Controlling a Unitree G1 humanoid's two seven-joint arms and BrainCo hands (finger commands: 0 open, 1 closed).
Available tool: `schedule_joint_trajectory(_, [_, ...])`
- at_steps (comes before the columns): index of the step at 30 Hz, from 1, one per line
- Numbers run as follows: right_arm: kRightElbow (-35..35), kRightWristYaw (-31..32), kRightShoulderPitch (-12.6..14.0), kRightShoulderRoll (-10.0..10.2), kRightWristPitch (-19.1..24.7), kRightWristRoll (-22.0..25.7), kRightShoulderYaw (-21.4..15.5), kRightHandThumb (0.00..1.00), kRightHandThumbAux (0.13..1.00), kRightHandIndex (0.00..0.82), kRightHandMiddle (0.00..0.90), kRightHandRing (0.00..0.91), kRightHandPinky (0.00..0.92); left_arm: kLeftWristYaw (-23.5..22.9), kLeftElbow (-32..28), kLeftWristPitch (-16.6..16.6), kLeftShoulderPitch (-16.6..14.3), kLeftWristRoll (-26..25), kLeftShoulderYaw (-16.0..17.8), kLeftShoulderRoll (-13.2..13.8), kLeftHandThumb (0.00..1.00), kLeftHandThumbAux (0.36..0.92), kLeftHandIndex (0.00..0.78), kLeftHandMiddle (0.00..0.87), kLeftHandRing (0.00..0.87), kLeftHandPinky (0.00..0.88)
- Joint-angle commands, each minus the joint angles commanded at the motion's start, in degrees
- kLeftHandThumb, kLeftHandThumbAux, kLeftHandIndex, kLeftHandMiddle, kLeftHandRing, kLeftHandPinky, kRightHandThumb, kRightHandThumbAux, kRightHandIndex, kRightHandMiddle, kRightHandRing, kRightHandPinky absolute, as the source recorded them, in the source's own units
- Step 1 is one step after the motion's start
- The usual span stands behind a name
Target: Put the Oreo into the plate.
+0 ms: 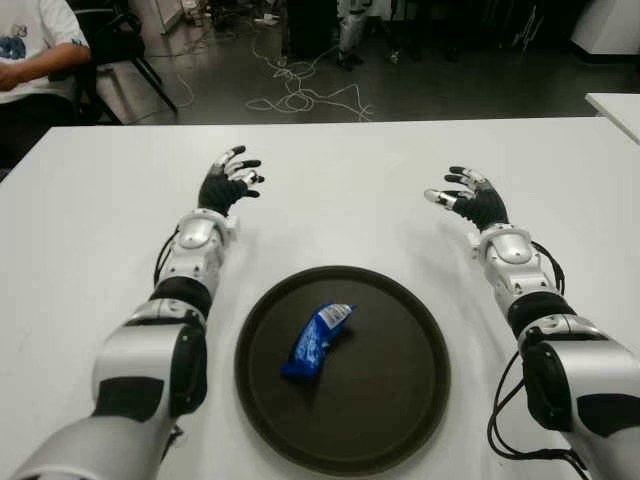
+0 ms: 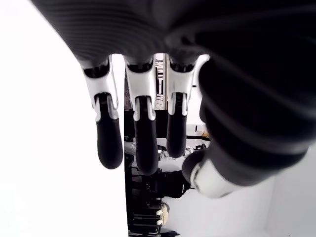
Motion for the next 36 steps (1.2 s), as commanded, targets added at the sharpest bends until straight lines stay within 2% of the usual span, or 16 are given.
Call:
schedule_joint_trajectory(11, [1.3, -0.7, -0.8, 0.2, 0.5, -0.3, 0.0, 0.155, 0.789, 0.189, 0.207, 0.265, 0.318, 0.7, 0.9, 0.2, -0.5, 0.5, -0.2, 0.0, 0.174, 0.809, 0.169, 0.308, 0.369, 0.457])
schedule_joint_trajectory(21, [2.0, -1.5, -1.2, 0.8, 0.7, -0.4, -0.1, 0.158, 0.795, 0.207, 0.196, 0.259, 0.321, 0.7, 1.4, 0.5, -0.6, 1.1, -0.2, 0.4, 0.12, 0.842, 0.167, 0.298, 0.35, 0.431])
schedule_joint_trajectory(22, [2.1, -1.6, -1.3, 0.8, 0.7, -0.4, -0.1, 0.258, 0.784, 0.246, 0.197, 0.26, 0.322, 0.7, 1.4, 0.6, -0.6, 1.1, -0.2, 0.5, 0.119, 0.844, 0.166, 0.298, 0.35, 0.432])
schedule_joint_trajectory(23, [2.1, -1.6, -1.3, 0.8, 0.7, -0.4, -0.2, 0.405, 0.768, 0.302, 0.199, 0.262, 0.323, 0.7, 1.4, 0.6, -0.6, 1.2, -0.1, 0.5, 0.118, 0.846, 0.166, 0.298, 0.35, 0.433])
schedule_joint_trajectory(25, [2.2, -1.8, -1.3, 1.1, 0.7, -0.5, -0.1, 0.559, 0.751, 0.36, 0.201, 0.263, 0.324, 0.4, 1.4, 0.6, -0.5, 1.2, -0.1, 0.6, 0.118, 0.851, 0.164, 0.296, 0.35, 0.434])
schedule_joint_trajectory(28, [2.3, -2.3, -1.4, 1.3, 0.5, -0.7, 0.0, 0.63, 0.743, 0.386, 0.199, 0.264, 0.325, 0.1, 1.4, 0.6, -0.5, 1.3, 0.0, 0.8, 0.126, 0.856, 0.162, 0.294, 0.35, 0.435])
schedule_joint_trajectory(36, [2.4, -3.1, -1.4, 1.9, 0.4, -1.5, 0.1, 0.661, 0.739, 0.396, 0.194, 0.263, 0.334, -1.1, 1.5, 0.9, -0.4, 1.5, -0.1, 1.5, 0.14, 0.825, 0.149, 0.285, 0.35, 0.442])
